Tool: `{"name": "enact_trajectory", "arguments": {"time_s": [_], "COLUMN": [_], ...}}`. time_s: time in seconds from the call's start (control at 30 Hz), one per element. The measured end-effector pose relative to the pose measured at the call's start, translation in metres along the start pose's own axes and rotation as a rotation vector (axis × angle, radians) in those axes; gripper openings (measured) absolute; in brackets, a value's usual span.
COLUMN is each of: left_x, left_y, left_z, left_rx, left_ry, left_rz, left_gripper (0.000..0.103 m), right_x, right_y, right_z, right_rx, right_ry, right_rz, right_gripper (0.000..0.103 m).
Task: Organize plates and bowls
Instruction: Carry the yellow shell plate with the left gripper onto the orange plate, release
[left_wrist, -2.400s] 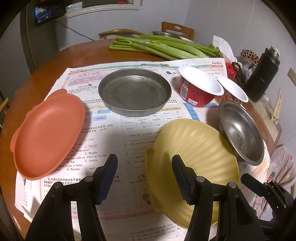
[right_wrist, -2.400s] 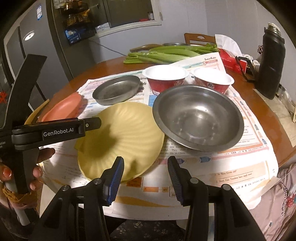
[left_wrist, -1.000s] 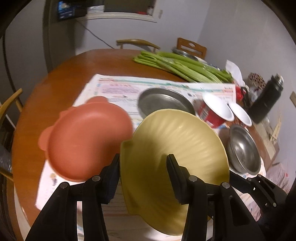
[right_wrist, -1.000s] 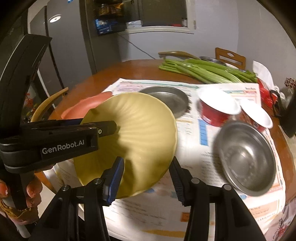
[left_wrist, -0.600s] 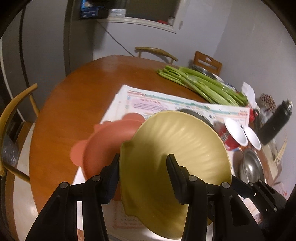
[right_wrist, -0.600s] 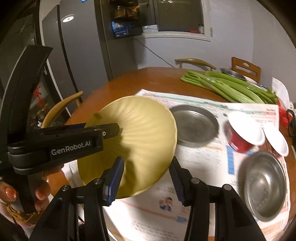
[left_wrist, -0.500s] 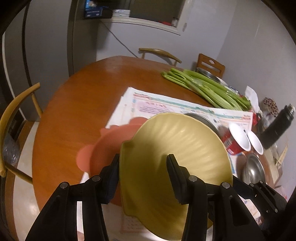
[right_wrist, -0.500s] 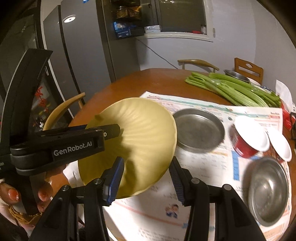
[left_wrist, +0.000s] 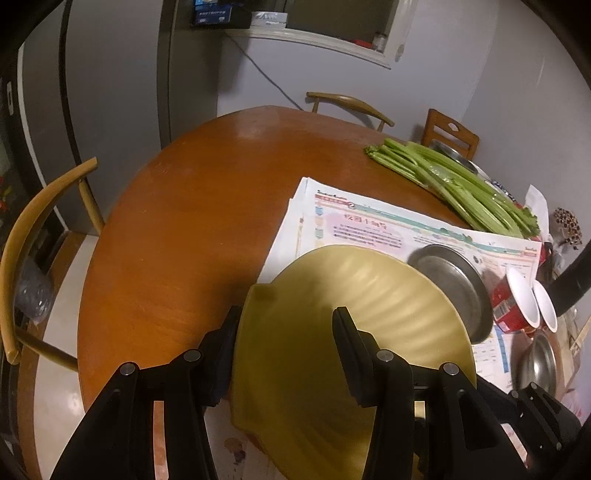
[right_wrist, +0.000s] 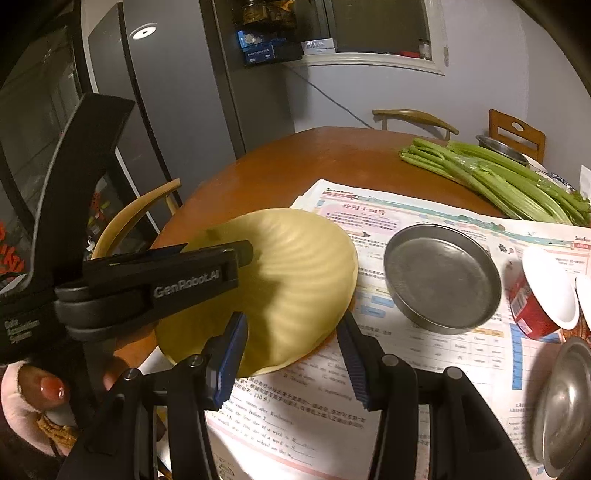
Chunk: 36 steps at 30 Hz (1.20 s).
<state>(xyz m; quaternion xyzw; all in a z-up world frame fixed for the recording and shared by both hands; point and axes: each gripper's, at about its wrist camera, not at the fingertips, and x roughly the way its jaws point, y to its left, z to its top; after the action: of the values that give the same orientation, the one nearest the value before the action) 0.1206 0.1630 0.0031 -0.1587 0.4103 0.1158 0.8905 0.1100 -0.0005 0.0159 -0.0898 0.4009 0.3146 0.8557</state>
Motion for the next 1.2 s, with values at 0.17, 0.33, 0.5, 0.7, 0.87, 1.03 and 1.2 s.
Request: {"name": "enact_trajectory", "arguments": {"time_s": [0.17, 0.33, 0.5, 0.7, 0.87, 1.03, 1.2], "left_x": [0.009, 0.015, 0.019, 0.021, 0.021, 0.014, 0.003], "left_y": [0.004, 0.006, 0.007, 0.008, 0.009, 0.010, 0.010], "left_z": [-0.001, 0.000, 0.001, 0.001, 0.000, 0.000, -0.001], "left_rx": [-0.004, -0.002, -0.004, -0.009, -0.010, -0.017, -0.022], "left_ry": [0.011, 0.012, 0.013, 0.017, 0.018, 0.009, -0.007], "left_rz": [0.014, 0.026, 0.032, 0.029, 0.037, 0.035, 0.033], "left_gripper": [0.051, 0.051, 0.051, 0.051, 0.051, 0.051, 0.051], "right_x": [0.007, 0.015, 0.016, 0.018, 0.019, 0.016, 0.009], "right_y": [0.004, 0.005, 0.007, 0.006, 0.009, 0.009, 0.005], "right_z": [-0.002, -0.002, -0.003, -0.003, -0.004, -0.005, -0.004], "right_rx": [-0.007, -0.008, -0.020, -0.023, -0.046, -0.053, -0.046], "right_ry": [0.018, 0.035, 0.039, 0.049, 0.053, 0.048, 0.018], "right_rz": [0.004, -0.002, -0.004, -0.010, -0.010, -0.013, -0.020], "right_gripper": [0.051, 0.051, 0.051, 0.051, 0.051, 0.051, 0.051]}}
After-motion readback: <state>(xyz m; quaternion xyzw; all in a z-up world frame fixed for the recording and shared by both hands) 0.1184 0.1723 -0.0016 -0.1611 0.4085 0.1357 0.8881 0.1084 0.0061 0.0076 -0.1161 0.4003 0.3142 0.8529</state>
